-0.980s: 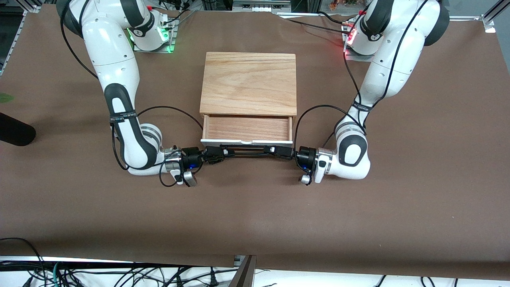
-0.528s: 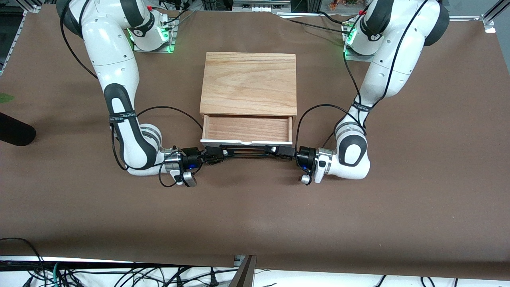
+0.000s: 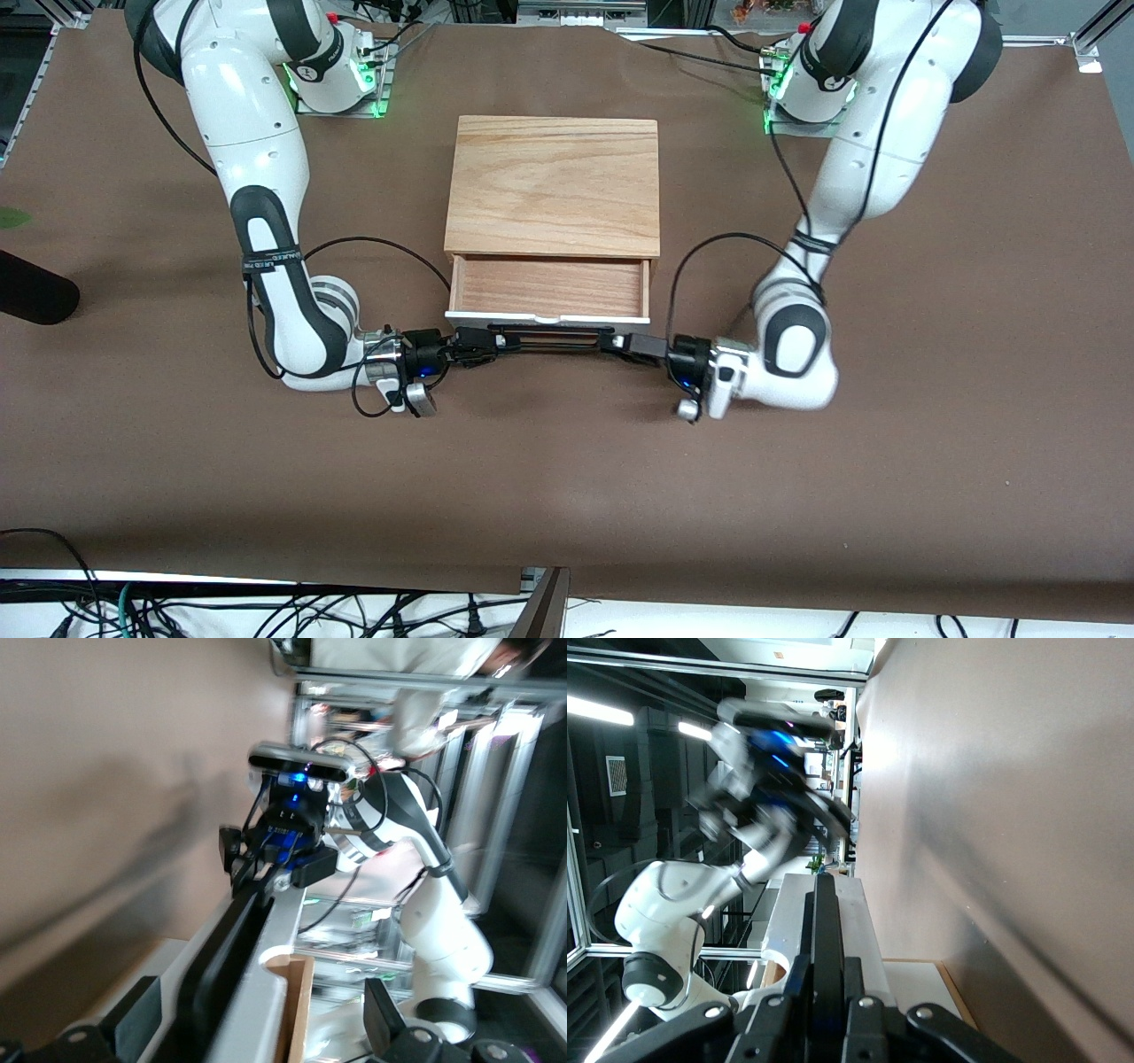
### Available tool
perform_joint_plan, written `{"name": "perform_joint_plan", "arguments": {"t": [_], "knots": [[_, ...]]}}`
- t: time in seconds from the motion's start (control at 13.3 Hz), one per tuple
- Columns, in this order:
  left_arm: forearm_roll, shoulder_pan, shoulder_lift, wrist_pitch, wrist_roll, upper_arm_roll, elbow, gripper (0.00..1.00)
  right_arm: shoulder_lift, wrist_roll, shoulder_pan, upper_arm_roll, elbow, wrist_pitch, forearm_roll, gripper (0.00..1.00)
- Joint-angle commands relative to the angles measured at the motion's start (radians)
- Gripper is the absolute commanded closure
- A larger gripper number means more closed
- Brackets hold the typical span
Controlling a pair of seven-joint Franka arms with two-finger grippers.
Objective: Pull top drawer with both arms simultaneously
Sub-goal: 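Open both grippers and draw them back from the handle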
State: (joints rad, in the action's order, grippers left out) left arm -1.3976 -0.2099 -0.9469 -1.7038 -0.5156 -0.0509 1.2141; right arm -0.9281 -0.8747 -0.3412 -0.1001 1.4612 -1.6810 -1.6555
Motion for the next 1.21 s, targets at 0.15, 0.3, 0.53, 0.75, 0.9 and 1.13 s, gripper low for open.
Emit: {"name": "perform_joint_plan", "arguments": {"t": [0.15, 0.3, 0.53, 0.75, 0.9, 1.13], "knots": [[0.213, 0.037, 0.036, 0.039, 0.109, 0.045, -0.145, 0.00, -0.046, 0.031, 0.037, -0.015, -0.081, -0.069, -0.003, 0.00], [0.319, 0.038, 0.069, 0.041, 0.109, 0.048, -0.145, 0.00, -0.041, 0.034, 0.036, -0.023, -0.081, -0.078, 0.000, 0.00], [0.520, 0.040, 0.115, 0.041, 0.111, 0.048, -0.145, 0.00, -0.029, 0.078, 0.028, -0.064, -0.081, -0.081, 0.038, 0.00], [0.725, 0.047, 0.172, 0.041, 0.111, 0.049, -0.143, 0.00, 0.014, 0.213, 0.022, -0.115, -0.081, -0.080, 0.141, 0.00], [0.904, 0.046, 0.256, 0.046, 0.111, 0.051, -0.124, 0.00, 0.049, 0.302, 0.022, -0.127, -0.081, -0.081, 0.219, 0.00], [1.135, 0.047, 0.379, 0.149, 0.179, 0.051, -0.111, 0.00, 0.093, 0.497, 0.019, -0.156, -0.081, -0.083, 0.311, 0.00]]}}
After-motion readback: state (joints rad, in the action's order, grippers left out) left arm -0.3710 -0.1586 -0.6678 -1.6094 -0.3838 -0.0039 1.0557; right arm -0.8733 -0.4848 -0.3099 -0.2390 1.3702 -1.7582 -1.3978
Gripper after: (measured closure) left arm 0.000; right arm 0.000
